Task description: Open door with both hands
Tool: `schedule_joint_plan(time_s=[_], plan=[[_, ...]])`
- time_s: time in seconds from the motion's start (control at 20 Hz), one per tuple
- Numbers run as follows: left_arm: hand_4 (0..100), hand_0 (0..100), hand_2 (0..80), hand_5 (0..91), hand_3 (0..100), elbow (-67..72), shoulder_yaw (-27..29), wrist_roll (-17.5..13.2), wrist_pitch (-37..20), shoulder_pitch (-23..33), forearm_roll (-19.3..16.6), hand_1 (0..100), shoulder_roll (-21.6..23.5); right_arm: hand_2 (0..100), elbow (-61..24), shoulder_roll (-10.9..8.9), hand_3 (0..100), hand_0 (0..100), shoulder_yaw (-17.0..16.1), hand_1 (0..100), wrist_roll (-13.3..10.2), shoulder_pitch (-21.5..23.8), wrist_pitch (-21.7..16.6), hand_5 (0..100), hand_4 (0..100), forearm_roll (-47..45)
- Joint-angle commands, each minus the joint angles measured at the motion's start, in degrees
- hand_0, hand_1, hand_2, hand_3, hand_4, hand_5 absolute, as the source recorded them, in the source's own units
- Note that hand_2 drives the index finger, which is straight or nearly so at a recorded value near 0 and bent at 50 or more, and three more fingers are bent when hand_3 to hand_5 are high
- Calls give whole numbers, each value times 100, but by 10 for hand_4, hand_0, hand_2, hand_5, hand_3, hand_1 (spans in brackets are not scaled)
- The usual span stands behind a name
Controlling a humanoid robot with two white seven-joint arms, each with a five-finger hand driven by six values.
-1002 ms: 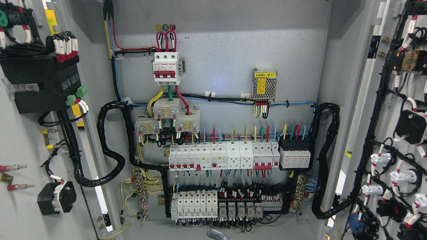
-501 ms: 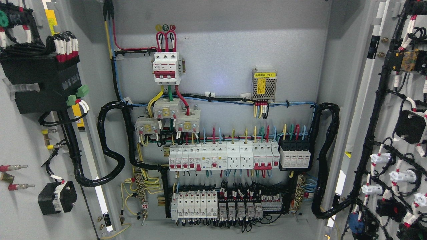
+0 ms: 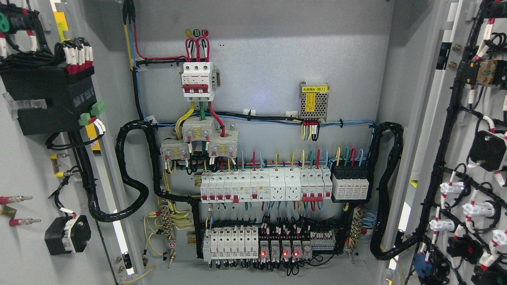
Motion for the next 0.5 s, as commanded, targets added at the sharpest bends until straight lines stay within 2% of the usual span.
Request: schedule_joint_plan(time_s=[0.0,0.05,0.1,0.45], plan=[[0,0,0,0,0,-2961,42,-444,-802,415,7,0,586,0,-195,-328,0,200,-848,122,13,-51,-93,0,0,-197],[0,0,0,0,0,-2961,42,-593,-1180,503,-2,0,648,0,-195,-328,0,200,-848,122,13,-121,-181,0,0,-197],[0,0,0,0,0,-2970,77,-604,-1384,548,-2,0,648,0,-203,-328,0,201,-840,122,13,-156,-251,0,0,-197],[0,0,0,0,0,-2970,1192,-595,-1773,742,33,0,578,0,-204,-328,0,201,-848,122,13,-297,-305,0,0,-197]])
